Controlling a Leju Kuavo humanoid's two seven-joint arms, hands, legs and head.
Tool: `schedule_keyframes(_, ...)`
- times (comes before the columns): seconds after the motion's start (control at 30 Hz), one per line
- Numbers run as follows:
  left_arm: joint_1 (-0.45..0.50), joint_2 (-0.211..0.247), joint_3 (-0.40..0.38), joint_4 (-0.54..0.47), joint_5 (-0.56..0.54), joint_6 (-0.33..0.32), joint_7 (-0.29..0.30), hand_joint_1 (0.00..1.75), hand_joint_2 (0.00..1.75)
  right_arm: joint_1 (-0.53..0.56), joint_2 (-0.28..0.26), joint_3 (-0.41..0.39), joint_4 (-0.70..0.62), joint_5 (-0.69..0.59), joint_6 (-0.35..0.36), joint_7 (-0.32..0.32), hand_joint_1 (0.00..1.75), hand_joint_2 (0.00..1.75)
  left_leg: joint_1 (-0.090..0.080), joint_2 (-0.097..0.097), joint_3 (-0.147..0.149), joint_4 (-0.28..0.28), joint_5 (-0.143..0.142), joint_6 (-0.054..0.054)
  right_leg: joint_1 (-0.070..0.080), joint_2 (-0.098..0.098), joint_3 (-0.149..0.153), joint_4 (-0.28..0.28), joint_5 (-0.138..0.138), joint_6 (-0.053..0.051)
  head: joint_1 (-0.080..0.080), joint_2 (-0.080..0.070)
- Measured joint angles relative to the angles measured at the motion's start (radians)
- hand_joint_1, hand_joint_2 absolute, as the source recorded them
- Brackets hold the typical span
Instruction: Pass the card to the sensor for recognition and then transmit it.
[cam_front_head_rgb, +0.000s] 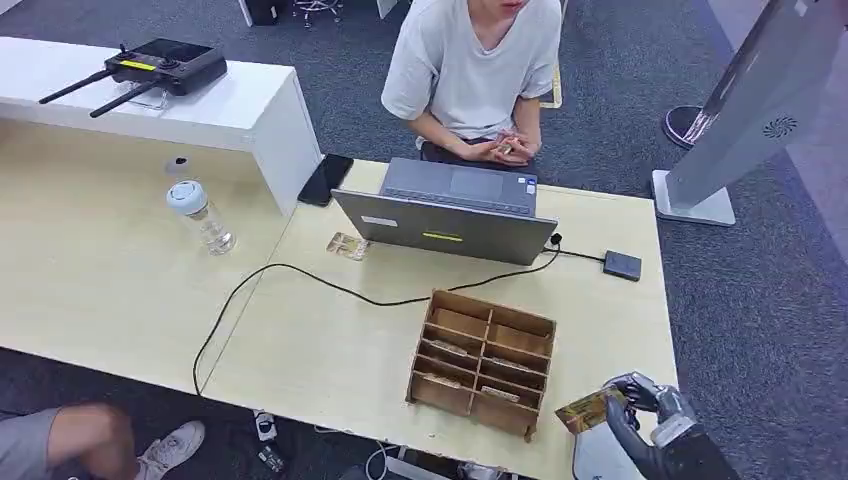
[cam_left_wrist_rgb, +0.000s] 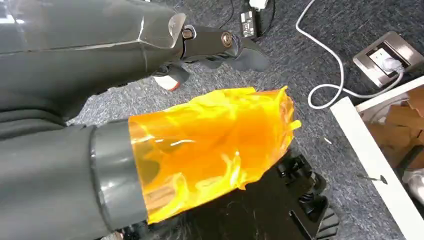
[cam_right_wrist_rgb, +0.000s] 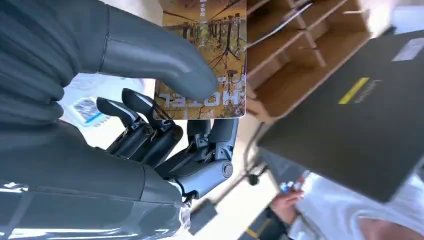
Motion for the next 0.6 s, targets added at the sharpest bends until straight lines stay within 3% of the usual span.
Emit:
schedule_keyframes(0.13,-0.013,0.007,-0.025,0.000,0.013,0.000,-0.012,0.00,0.00,-0.086,0.061,0.035,-0.027,0.042,-0.014,-0.038,1.75,1.75,0.000,0.000,0.000,0.000,0.001,0.000,0.000,0.000,0.000,0.000,0.000,0.000,0.000,0.000)
schedule_keyframes(0.6,-0.061,0.005,-0.052,0.024,-0.019,-0.052,0.000,0.00,0.00,-0.240,0.142,0.102,-0.046,0.120,-0.085,-0.027,1.75,1.75,0.000,0.000,0.000,0.000,0.001,0.000,0.000,0.000,0.000,0.001,0.000,0.000,0.000,0.000)
